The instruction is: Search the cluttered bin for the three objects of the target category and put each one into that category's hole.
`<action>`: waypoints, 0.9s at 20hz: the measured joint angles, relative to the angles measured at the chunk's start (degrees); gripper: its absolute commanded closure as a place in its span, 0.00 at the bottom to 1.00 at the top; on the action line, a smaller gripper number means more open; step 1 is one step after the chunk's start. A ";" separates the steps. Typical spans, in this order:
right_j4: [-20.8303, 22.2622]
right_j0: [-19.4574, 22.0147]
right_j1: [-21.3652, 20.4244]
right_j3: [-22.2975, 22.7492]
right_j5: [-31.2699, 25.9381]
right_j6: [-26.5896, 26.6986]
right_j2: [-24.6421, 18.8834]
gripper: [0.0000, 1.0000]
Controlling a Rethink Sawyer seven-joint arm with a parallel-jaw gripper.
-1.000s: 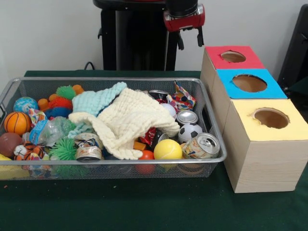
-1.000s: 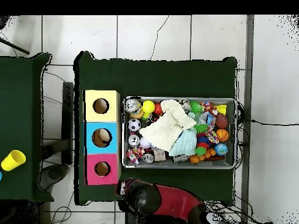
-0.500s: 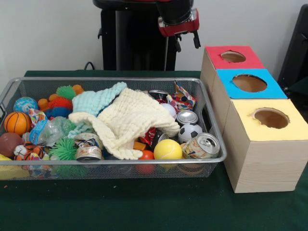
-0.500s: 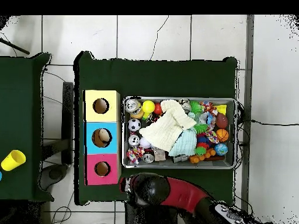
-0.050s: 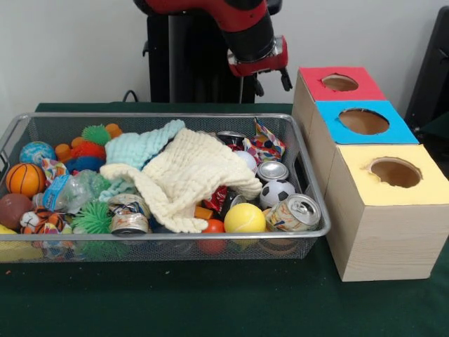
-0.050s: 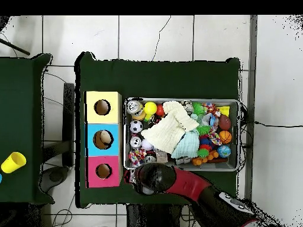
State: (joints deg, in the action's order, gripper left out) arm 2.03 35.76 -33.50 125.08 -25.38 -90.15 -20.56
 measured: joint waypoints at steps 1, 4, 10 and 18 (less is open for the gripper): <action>0.00 -0.01 0.16 -0.38 -0.50 0.00 -0.03 0.00; 0.01 -0.11 0.16 -1.96 -4.06 0.00 -0.21 0.00; 0.05 -0.39 -1.18 -4.26 -12.16 0.00 -0.82 0.00; 0.71 -0.46 -1.70 -7.86 -16.89 0.00 -1.58 0.00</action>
State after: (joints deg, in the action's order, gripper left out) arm 2.74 35.30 -35.20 117.22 -42.27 -90.15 -22.14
